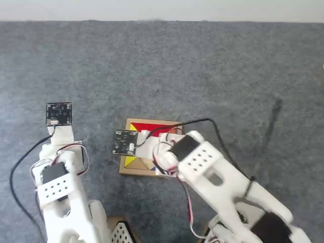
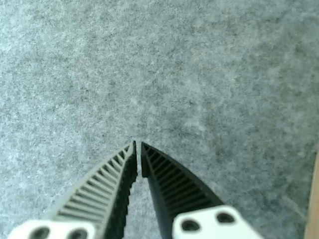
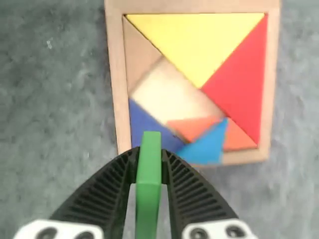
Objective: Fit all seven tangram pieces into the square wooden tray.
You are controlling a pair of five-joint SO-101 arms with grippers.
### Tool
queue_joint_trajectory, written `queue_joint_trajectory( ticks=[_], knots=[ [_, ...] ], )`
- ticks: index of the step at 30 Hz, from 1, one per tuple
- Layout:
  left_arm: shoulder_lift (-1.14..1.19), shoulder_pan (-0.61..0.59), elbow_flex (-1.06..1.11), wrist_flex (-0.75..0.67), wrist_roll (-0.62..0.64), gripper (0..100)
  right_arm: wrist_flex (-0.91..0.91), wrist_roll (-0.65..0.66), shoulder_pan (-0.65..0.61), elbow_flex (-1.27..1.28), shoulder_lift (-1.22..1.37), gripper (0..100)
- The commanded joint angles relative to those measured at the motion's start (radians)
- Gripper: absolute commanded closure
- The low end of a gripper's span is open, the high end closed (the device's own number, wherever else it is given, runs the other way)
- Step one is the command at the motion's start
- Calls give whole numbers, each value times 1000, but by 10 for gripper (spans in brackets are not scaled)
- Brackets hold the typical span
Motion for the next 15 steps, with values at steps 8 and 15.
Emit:
queue_joint_trajectory(
  ticks=[8,15],
  knots=[
    [6,0,-12,-18,-14,980,-205,9,-36,-127,240,983],
    [6,0,-12,-18,-14,980,-234,11,-36,-143,274,922]
  ],
)
